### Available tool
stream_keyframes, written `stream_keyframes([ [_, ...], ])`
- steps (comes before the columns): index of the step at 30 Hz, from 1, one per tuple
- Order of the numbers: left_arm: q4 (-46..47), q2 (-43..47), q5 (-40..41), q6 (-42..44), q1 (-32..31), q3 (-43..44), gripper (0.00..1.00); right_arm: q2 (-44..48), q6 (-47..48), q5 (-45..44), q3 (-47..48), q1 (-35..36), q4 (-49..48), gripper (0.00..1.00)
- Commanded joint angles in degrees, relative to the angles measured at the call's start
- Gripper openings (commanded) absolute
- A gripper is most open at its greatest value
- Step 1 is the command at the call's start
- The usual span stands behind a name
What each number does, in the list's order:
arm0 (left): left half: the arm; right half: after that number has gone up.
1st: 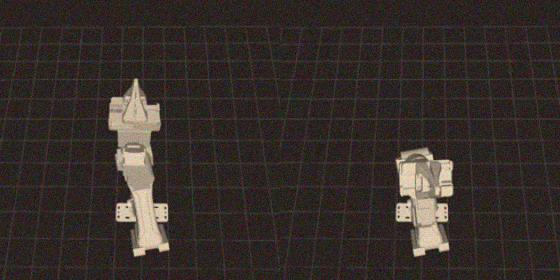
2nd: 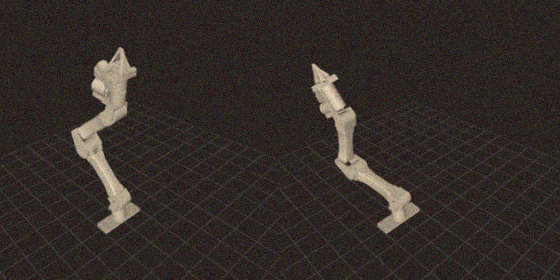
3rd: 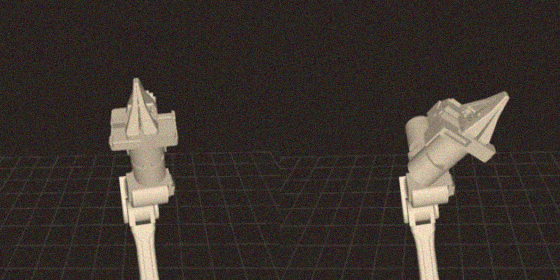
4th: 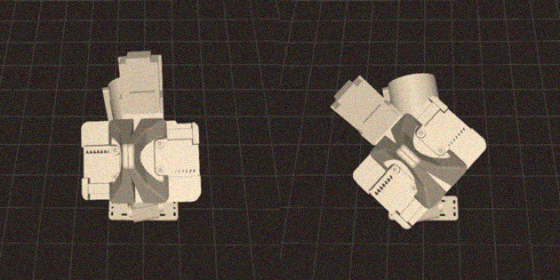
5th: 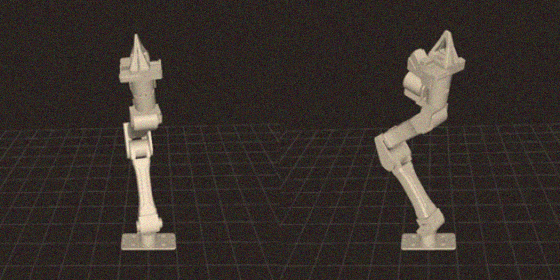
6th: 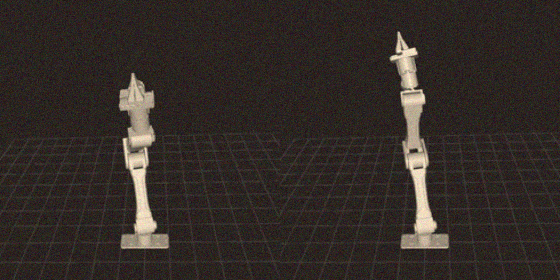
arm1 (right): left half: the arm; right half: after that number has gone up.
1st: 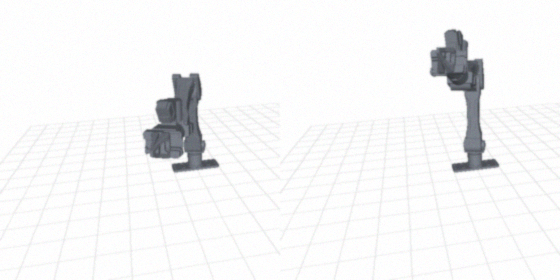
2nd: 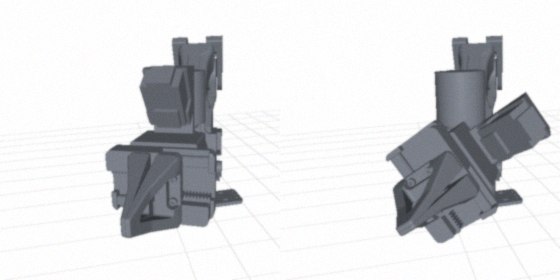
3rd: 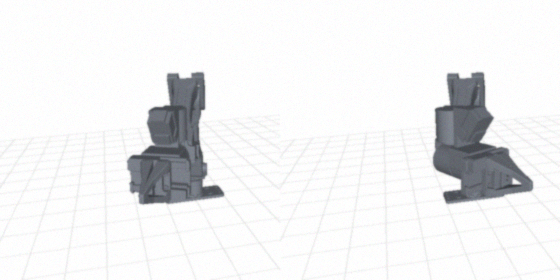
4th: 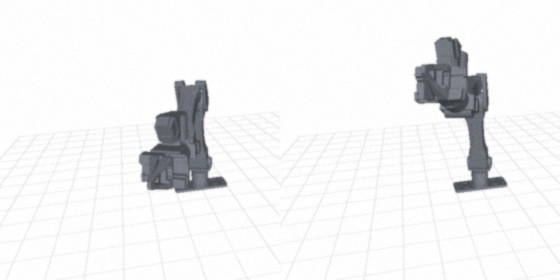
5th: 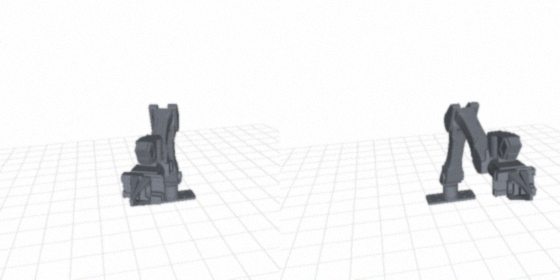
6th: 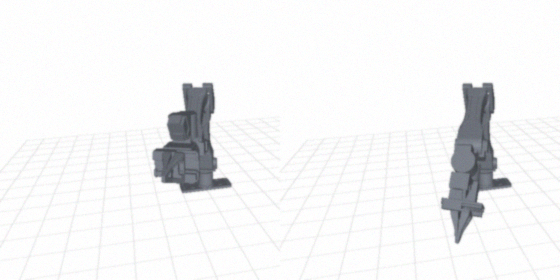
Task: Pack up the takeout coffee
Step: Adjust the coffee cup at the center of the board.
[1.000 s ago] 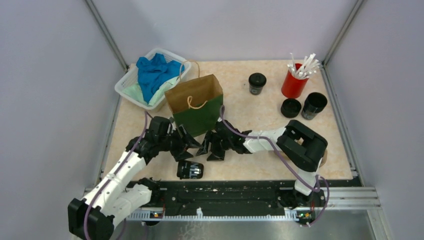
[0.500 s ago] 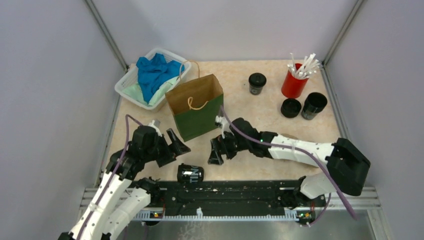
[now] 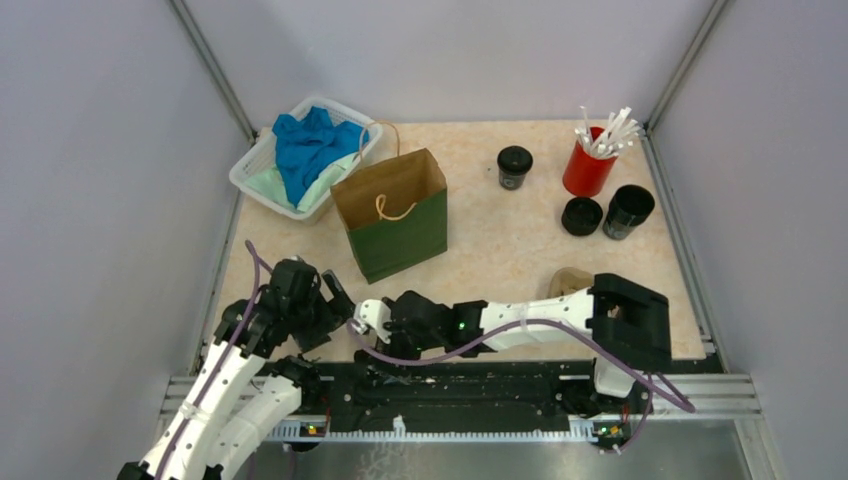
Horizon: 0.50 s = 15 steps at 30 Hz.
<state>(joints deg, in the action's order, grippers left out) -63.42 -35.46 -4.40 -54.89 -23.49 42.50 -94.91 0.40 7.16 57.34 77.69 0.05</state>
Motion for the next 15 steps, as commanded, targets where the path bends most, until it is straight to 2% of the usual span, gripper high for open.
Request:
stream_keyframes([
  [1, -4.84, -0.04, 3.86, -3.43, -0.33, 2.48, 0.97, -4.4, 7.6, -3.55, 5.11, 3.59, -2.12, 0.95],
  [9, -4.21, -0.38, 3.1, -1.91, -0.33, 2.96, 0.97, -7.13, 8.36, -3.0, 4.51, 4.13, -4.07, 0.9],
  [15, -1.32, -1.48, -1.36, 1.09, -0.33, 2.85, 0.97, -5.11, 7.69, -5.89, 1.15, 4.1, -8.86, 0.81],
])
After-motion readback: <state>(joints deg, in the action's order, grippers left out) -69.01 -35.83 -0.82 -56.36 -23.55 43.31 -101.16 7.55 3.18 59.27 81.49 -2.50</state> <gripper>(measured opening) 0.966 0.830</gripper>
